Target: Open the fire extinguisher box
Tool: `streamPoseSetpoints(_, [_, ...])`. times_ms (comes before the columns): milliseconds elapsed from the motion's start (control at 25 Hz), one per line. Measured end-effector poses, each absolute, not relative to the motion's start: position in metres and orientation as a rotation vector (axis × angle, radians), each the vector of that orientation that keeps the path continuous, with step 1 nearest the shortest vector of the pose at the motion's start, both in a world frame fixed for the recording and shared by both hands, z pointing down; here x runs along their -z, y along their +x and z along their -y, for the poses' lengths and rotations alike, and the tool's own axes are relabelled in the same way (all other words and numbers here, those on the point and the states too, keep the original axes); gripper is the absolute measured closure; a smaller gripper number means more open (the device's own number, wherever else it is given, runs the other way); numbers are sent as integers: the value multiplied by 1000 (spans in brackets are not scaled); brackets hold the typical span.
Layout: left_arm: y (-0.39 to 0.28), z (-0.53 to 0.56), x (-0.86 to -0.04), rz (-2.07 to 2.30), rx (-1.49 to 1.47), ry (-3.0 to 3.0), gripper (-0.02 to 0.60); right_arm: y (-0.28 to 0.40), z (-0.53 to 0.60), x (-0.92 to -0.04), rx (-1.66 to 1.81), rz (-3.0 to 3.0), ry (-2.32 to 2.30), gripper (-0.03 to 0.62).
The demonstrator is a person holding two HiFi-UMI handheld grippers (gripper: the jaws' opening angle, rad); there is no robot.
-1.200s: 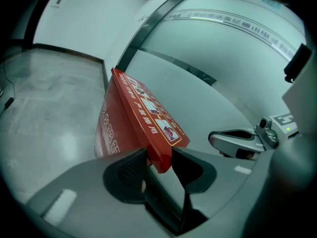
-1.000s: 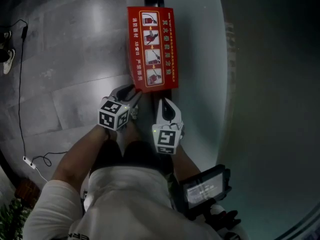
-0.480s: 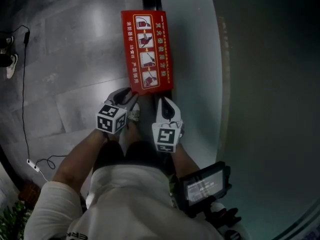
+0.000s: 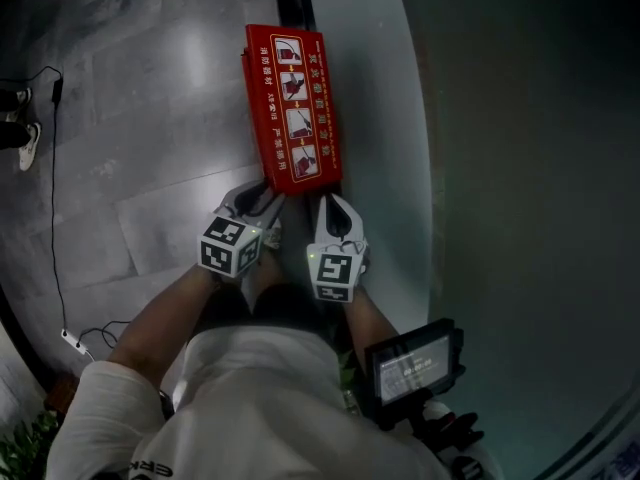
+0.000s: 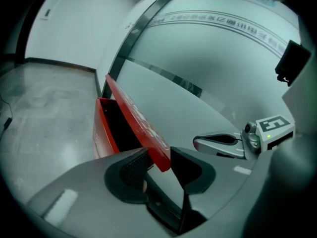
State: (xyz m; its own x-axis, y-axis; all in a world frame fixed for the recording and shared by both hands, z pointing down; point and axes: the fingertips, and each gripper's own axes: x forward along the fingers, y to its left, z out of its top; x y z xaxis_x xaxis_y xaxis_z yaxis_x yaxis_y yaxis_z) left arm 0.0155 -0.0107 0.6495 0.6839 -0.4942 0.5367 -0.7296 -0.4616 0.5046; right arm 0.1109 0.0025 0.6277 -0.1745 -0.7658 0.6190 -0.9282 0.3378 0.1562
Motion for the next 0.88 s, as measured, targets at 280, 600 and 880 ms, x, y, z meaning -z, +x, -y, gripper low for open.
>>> streamPoseSetpoints(280, [30,13,-603,879,-356,2244,433,110,-4,-604,-325,1966,1533,580])
streamPoseSetpoints(600, [92,38,-569,796,-339,2366,453,148,7,-597,-347,1920,1610,580])
streamPoseSetpoints(880, [127,52,-562,765,-358,2419,491,176,13,-594,-366,1876,1689,580])
